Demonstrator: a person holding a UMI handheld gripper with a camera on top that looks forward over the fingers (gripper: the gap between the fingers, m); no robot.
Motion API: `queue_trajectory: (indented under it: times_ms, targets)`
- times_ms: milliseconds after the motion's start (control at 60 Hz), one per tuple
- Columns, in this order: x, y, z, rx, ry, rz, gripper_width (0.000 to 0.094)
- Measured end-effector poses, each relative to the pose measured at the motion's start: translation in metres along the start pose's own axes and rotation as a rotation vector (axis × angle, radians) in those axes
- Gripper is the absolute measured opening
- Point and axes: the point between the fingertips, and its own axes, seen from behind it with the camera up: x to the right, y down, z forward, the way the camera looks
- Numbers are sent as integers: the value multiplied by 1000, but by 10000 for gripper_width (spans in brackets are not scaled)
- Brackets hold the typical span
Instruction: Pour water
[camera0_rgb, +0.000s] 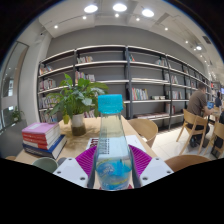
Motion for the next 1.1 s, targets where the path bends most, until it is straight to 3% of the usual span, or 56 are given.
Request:
queue_trajectory:
  times_ms: [100, 200, 250, 550, 683, 800, 1100]
  targets:
    - [7, 4, 0, -22, 27, 18, 587]
    - [12, 23, -8, -104, 60, -18, 765]
    - [12, 33, -15, -135, 59, -32, 810]
    - [-18, 109, -133, -380, 18, -88, 806]
    - [-52, 118, -201, -431, 18, -86, 809]
    - [-97, 109, -251, -425, 0, -55, 809]
    - [-167, 16, -345, -332, -32, -62, 813]
